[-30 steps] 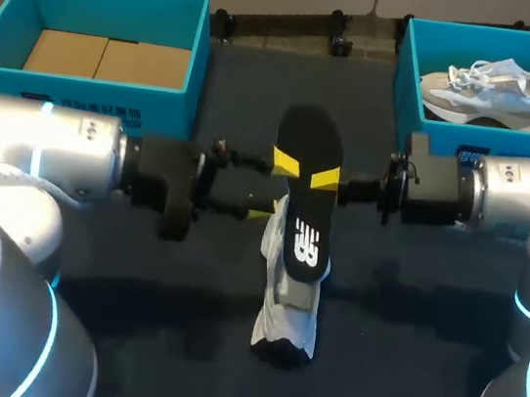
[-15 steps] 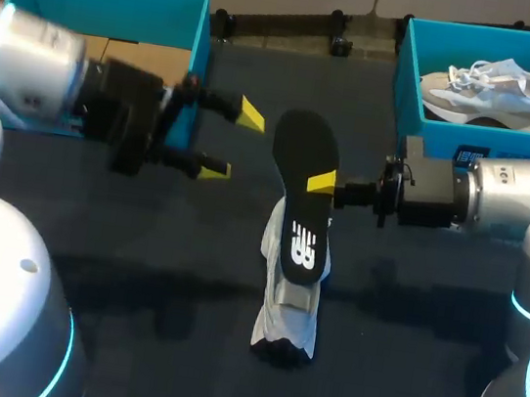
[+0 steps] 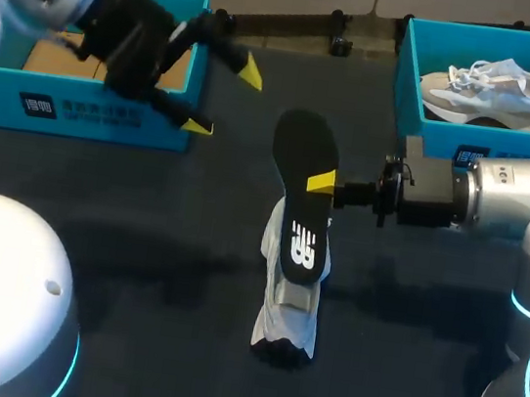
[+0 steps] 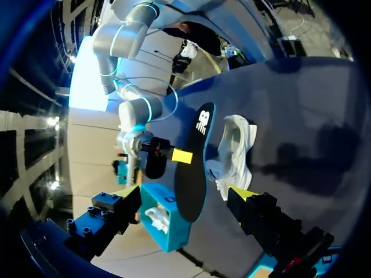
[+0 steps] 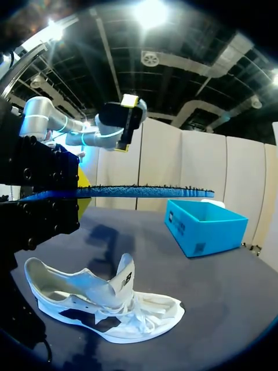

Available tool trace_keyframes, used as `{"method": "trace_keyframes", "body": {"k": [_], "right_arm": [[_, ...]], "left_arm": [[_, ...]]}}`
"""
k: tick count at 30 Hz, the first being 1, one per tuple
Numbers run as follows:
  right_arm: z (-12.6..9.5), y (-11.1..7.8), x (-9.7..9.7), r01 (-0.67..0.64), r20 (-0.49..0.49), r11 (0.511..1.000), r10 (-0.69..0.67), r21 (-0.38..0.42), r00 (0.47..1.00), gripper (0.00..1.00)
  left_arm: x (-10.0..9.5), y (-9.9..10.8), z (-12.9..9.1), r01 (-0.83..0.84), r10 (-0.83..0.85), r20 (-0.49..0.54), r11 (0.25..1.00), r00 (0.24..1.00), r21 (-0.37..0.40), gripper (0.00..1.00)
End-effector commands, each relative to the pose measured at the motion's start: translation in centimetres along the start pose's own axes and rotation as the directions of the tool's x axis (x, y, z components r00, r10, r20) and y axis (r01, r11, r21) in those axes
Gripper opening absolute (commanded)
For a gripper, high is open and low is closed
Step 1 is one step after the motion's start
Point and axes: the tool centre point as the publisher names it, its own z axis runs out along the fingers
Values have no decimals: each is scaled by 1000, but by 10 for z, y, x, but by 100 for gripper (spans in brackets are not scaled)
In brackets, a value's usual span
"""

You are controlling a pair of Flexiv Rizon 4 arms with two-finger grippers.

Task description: Take the shoe out of the shoebox, open the shoe tongue, remove and reinsert the insole, then place the shoe into the shoebox

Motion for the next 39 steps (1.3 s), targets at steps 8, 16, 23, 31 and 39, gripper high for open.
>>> {"method": "trace_keyframes", "body": {"k": [8, 16, 23, 31, 39], "right_arm": [[2, 0, 0, 0, 3, 1000, 0, -1, 1000, 0], [2, 0, 0, 0, 3, 1000, 0, -1, 1000, 0], [2, 0, 0, 0, 3, 1000, 0, -1, 1000, 0], [2, 0, 0, 0, 3, 1000, 0, -1, 1000, 0], [2, 0, 0, 0, 3, 1000, 0, -1, 1000, 0]], "left_arm": [[-28, 20, 16, 54, -19, -560, 998, 828, 45, 100], [-43, 27, 25, 108, -58, -695, 994, 716, 28, 100], [-56, 28, 28, 128, -93, -780, 992, 619, -17, 100], [-66, 25, 38, 130, -132, -813, 989, 567, -70, 100], [-66, 30, 42, 125, -173, -829, 984, 531, -125, 100]]}}
